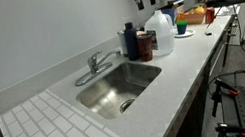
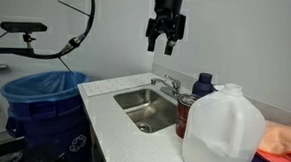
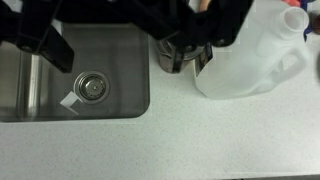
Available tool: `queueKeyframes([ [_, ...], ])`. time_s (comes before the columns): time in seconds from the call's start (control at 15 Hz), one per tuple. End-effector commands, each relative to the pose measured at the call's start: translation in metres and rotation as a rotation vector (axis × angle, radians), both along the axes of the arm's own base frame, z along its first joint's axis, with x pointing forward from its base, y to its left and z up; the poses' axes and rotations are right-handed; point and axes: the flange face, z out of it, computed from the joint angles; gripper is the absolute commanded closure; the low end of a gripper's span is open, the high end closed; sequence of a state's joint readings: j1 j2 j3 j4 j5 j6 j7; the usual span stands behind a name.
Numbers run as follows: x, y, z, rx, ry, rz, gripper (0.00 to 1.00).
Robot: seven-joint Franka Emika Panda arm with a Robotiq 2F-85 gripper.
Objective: Move the tap faucet to the left
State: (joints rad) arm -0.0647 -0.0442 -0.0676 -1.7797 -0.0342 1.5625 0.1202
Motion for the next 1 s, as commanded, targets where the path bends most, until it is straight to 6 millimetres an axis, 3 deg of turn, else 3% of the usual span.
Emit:
queueKeyframes([
  [0.0,0.0,0.0,0.001,0.0,0.0,0.0,0.0],
  [0.47,0.05,0.01,-0.051,0.022,-0.198,0.028,0.0],
  [0.93,0.089,0.034,-0.125,0.033,-0.166,0.045,0.0],
])
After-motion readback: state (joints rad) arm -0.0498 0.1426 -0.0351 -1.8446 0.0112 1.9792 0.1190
